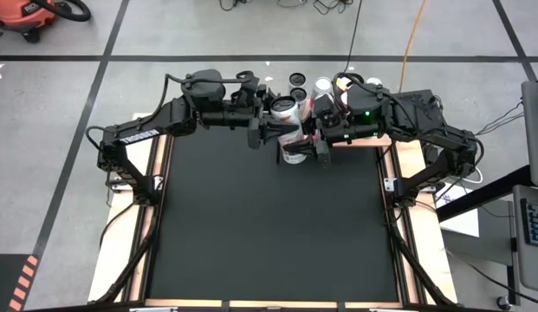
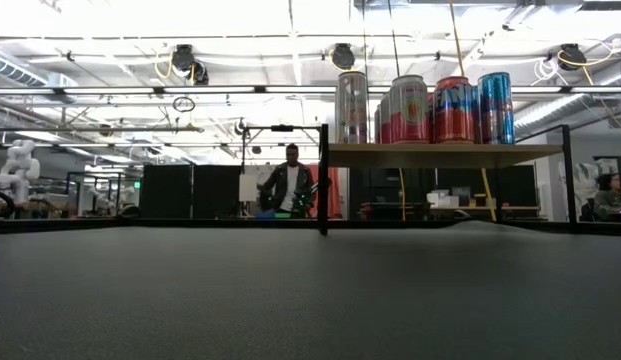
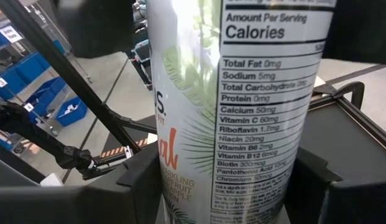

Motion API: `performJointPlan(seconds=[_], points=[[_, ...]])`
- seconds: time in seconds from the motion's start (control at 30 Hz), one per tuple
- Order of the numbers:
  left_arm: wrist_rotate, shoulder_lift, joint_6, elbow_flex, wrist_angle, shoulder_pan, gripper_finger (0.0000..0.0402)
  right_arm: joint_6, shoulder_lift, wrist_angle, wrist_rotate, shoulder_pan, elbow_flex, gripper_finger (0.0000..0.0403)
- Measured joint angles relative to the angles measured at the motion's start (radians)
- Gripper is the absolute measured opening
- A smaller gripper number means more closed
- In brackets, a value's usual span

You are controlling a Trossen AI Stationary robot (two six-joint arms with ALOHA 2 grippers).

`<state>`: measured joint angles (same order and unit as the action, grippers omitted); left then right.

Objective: Place canned beverage on shelf
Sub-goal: Put the white yellow soda can on the shelf aligned with the other white yellow soda cans

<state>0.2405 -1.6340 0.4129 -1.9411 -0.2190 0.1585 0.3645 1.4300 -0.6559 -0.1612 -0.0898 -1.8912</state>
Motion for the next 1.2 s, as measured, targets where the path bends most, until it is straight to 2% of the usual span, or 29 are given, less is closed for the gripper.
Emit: performJointPlan(seconds=[0.23, 0.57, 0.77, 1.2], points=[[0.02, 0.0, -0.001, 0.0, -0.001, 0.0, 0.0341, -0.014, 0.0, 0.0, -0.001, 0.0, 0.0, 0.0228], [0.022, 0.039, 0.001, -0.001, -0.078, 0.041, 0.0357, -0.009, 0.0, -0.008, -0.026, 0.0, 0.0, 0.0228], [0.121, 0.042, 0.009, -0.001, -0.101, 0.065, 0.0359, -0.01, 0.0, -0.008, -0.026, 0.0, 0.0, 0.0228], [0.171, 0.046, 0.026, -0.001, -0.097, 0.064, 0.0325, -0.01, 0.0, -0.007, -0.026, 0.0, 0.0, 0.0228]])
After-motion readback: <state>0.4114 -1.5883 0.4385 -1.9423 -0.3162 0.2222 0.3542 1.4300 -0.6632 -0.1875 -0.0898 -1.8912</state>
